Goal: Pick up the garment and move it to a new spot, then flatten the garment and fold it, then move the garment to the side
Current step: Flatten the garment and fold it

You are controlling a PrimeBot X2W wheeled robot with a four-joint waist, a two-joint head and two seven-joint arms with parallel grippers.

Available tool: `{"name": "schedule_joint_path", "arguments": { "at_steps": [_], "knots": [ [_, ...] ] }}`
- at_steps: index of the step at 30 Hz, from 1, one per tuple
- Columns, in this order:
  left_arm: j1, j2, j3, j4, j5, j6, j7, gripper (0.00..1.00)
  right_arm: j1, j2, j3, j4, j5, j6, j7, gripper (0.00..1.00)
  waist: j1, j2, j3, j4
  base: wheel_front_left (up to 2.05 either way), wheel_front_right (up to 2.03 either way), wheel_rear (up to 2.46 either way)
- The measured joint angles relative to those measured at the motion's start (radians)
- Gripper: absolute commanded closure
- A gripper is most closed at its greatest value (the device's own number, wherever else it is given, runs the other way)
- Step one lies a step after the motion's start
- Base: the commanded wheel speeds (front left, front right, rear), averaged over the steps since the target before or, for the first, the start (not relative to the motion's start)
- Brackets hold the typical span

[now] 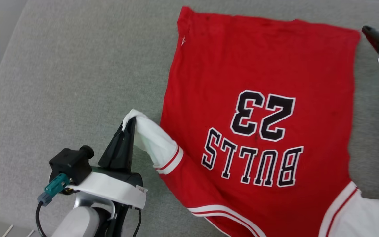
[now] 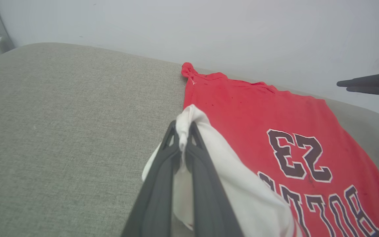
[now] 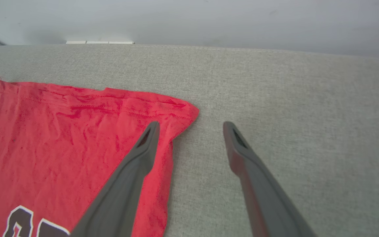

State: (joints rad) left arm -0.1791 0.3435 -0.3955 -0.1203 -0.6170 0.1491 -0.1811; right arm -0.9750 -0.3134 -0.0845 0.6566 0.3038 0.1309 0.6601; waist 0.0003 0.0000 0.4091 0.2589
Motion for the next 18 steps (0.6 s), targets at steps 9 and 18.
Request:
{"name": "schedule_joint_path", "arguments": {
  "at_steps": [9, 18],
  "knots": [
    [-0.043, -0.023, -0.008, 0.02, 0.007, -0.017, -0.026, 1.0, -0.107, 0.01, 0.031, 0.117, -0.049, 0.0, 0.142, 0.0, -0.0001, 0.0, 0.111, 0.059, 0.0, 0.0, 0.0],
    [-0.047, -0.031, -0.007, 0.042, 0.007, -0.022, -0.042, 1.0, -0.147, 0.004, 0.01, 0.181, -0.086, 0.001, 0.27, 1.0, -0.0004, 0.0, 0.133, 0.076, 0.0, 0.0, 0.0]
  ]
}}
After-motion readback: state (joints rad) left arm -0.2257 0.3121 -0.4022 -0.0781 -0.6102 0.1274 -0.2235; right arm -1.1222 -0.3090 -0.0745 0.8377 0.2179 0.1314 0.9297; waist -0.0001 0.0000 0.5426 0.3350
